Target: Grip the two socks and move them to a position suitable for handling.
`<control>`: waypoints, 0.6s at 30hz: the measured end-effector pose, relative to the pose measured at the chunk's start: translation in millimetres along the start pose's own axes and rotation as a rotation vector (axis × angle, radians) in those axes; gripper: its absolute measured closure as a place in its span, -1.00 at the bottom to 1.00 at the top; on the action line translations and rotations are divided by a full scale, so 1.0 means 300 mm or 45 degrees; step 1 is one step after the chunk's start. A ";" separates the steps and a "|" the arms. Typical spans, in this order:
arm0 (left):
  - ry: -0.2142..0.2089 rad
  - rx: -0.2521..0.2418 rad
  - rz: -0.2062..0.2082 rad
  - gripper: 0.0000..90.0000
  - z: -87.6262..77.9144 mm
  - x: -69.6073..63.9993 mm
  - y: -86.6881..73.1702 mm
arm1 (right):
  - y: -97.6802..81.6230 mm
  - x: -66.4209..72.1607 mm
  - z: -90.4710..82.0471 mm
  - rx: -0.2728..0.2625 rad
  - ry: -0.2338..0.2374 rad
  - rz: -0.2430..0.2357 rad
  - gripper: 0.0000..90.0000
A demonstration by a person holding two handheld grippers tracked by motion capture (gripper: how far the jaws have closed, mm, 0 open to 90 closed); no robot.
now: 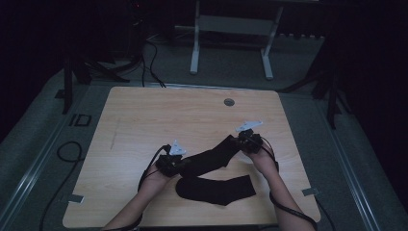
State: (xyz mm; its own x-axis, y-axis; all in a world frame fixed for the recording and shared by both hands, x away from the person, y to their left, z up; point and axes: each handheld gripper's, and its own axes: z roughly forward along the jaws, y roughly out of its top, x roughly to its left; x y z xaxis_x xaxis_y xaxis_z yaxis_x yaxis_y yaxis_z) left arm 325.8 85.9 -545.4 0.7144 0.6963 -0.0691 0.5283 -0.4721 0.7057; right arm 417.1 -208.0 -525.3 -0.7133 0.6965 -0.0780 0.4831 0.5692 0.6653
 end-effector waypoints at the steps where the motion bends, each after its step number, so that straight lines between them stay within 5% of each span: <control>1: 0.004 0.002 -0.001 1.00 0.006 0.003 -0.001 | -0.003 -0.005 0.014 0.007 0.004 0.002 0.99; 7: 0.041 0.061 0.018 1.00 0.046 0.034 -0.010 | -0.047 -0.027 0.073 0.064 -0.014 0.023 0.99; 11: 0.051 0.049 0.019 1.00 0.054 0.054 -0.014 | -0.082 -0.031 0.053 0.028 -0.003 0.079 0.99; 18: 0.073 0.019 0.016 1.00 0.064 0.102 -0.010 | -0.138 0.009 0.007 -0.001 0.004 0.068 0.94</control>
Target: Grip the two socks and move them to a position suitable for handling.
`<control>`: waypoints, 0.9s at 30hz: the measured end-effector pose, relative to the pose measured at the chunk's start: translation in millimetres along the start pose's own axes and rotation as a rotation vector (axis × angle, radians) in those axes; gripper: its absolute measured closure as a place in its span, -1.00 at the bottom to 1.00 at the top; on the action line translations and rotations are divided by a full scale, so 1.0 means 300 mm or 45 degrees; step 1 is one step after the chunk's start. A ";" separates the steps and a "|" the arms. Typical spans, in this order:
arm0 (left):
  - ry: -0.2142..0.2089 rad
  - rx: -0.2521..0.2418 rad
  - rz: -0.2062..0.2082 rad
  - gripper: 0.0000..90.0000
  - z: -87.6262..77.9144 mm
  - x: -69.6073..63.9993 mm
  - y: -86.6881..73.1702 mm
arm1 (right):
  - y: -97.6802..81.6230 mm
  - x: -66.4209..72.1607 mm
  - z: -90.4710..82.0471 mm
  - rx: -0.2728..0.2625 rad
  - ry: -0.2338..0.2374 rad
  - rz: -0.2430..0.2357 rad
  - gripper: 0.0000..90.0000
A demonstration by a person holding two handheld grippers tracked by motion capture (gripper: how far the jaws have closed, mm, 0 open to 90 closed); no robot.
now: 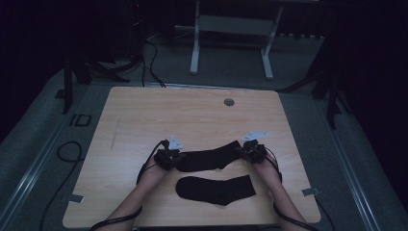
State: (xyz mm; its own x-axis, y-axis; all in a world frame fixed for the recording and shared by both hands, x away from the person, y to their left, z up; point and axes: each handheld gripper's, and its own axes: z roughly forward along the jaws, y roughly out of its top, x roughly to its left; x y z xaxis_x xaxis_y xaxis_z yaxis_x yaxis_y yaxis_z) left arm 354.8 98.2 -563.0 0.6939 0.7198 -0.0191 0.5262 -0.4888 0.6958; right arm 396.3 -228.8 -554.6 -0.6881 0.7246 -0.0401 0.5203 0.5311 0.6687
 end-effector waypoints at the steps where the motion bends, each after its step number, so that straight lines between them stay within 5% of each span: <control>1: -0.001 -0.005 0.001 0.99 0.003 0.003 0.001 | -0.007 0.004 -0.006 -0.002 0.007 0.002 0.94; 18: -0.012 -0.048 -0.002 0.99 0.043 0.028 0.031 | -0.050 0.000 -0.046 -0.002 0.047 0.013 0.86; 27: -0.037 -0.087 -0.029 0.34 -0.009 0.015 0.038 | -0.014 0.017 -0.079 -0.016 0.098 -0.031 0.18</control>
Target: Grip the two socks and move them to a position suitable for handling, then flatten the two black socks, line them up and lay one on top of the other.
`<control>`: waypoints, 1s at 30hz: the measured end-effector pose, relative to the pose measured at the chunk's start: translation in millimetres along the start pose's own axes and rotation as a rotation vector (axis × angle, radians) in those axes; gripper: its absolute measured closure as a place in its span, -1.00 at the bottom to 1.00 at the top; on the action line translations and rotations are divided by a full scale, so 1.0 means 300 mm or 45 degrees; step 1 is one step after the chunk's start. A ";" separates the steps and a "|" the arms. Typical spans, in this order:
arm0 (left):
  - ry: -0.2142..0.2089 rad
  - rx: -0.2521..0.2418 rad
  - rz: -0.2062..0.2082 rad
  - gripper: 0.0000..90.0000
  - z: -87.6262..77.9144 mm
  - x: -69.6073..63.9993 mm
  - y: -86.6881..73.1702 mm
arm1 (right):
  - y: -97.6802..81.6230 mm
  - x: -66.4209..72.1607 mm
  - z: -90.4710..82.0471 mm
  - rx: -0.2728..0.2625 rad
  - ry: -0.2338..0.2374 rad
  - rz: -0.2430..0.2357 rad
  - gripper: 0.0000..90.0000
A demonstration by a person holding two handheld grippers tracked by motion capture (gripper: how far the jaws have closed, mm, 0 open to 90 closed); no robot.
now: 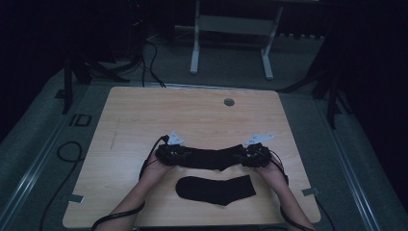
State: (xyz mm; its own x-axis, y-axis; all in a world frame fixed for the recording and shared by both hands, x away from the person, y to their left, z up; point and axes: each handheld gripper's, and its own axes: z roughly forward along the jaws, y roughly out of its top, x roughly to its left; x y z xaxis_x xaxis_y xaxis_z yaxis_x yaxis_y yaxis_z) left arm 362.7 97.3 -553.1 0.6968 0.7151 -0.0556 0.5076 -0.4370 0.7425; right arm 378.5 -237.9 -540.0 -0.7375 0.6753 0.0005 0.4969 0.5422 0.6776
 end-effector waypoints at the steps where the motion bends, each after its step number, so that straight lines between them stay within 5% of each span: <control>1: -0.007 0.002 0.002 0.34 -0.011 -0.002 0.002 | 0.002 0.001 -0.005 0.007 -0.002 -0.008 0.10; 4: -0.024 -0.002 0.011 0.19 -0.048 -0.015 0.002 | 0.003 0.006 -0.018 0.002 -0.026 -0.022 -0.21; 7: -0.020 -0.005 0.024 0.09 -0.074 -0.026 -0.003 | 0.003 0.010 -0.032 -0.018 -0.030 -0.015 -0.31; 10: -0.036 -0.004 0.009 0.05 -0.109 -0.038 -0.014 | 0.004 0.014 -0.047 -0.011 0.013 -0.004 -0.27; 15: -0.077 -0.005 -0.027 -0.15 -0.164 -0.070 -0.030 | -0.005 0.044 -0.107 -0.093 -0.027 0.001 -0.33; 20: -0.095 -0.008 -0.027 -0.21 -0.204 -0.113 -0.052 | -0.036 0.066 -0.166 -0.121 0.025 0.079 -0.26; 30: -0.128 0.055 -0.057 -0.21 -0.184 -0.155 -0.121 | -0.169 0.104 -0.237 -0.111 -0.030 0.179 -0.03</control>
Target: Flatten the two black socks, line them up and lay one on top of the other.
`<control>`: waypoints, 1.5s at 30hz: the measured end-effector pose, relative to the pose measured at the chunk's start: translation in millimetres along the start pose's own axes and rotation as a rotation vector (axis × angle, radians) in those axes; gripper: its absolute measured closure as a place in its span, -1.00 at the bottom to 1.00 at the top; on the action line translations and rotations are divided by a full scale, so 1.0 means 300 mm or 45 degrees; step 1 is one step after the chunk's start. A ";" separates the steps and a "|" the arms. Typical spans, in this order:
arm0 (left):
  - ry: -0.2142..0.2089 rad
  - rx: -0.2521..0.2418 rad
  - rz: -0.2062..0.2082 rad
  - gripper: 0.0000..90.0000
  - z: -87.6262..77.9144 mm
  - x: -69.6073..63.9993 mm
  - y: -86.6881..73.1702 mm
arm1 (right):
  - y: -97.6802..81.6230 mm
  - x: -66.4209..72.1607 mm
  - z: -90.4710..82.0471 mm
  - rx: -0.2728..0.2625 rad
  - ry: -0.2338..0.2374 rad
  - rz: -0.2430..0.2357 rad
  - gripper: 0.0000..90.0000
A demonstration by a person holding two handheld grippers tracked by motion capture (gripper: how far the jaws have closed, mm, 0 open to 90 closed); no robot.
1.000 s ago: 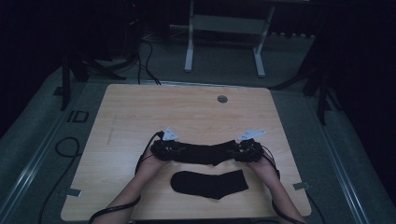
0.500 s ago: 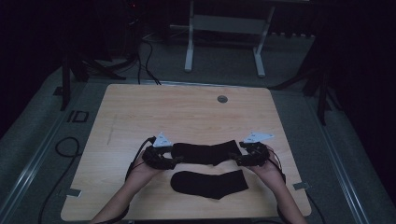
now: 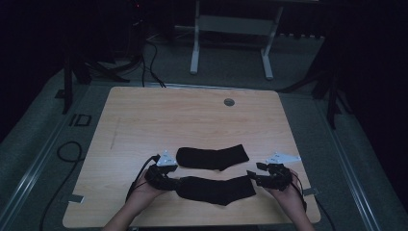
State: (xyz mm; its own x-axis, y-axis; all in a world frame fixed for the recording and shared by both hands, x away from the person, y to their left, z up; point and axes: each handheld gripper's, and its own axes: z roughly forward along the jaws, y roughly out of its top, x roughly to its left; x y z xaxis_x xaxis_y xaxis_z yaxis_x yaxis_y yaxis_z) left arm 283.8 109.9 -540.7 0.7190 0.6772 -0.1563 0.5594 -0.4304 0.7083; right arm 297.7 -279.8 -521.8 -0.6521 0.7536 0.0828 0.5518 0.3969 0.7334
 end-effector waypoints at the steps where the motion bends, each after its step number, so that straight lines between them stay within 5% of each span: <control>1: -0.003 0.003 -0.004 -0.20 0.005 0.000 -0.004 | -0.013 0.004 0.000 0.007 -0.004 0.001 -0.03; 10: 0.031 0.068 -0.009 -0.12 0.034 -0.011 -0.039 | -0.080 0.031 0.045 0.110 0.000 0.012 0.03; 16: 0.014 0.071 -0.036 0.11 0.038 0.000 -0.061 | -0.094 0.046 0.065 0.144 -0.010 -0.014 0.16; 21: 0.046 0.090 0.017 0.26 0.038 -0.014 -0.061 | -0.088 0.056 0.070 0.159 -0.013 -0.053 0.41; 24: 0.057 0.098 0.053 0.43 0.039 -0.031 -0.062 | -0.089 0.069 0.070 0.164 -0.017 -0.095 0.56; 28: 0.045 0.096 0.034 0.79 0.042 -0.034 -0.063 | -0.088 0.074 0.071 0.168 0.004 -0.098 0.74; 32: 0.053 0.073 0.022 0.89 0.040 -0.038 -0.065 | -0.085 0.080 0.070 0.179 0.013 -0.098 0.85; 37: 0.045 0.010 -0.001 0.91 0.001 -0.037 -0.044 | -0.055 0.089 0.033 0.135 0.011 -0.115 0.88; 45: 0.096 -0.067 0.037 0.91 -0.110 -0.016 0.075 | 0.078 0.084 -0.047 -0.008 -0.019 -0.157 0.88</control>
State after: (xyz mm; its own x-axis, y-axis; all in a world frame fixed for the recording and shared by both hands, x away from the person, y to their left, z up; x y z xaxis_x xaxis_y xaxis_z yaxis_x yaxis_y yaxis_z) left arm 279.4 116.6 -501.3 0.7003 0.7088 -0.0845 0.5149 -0.4196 0.7475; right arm 286.7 -258.9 -493.0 -0.7072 0.7068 -0.0184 0.4646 0.4841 0.7415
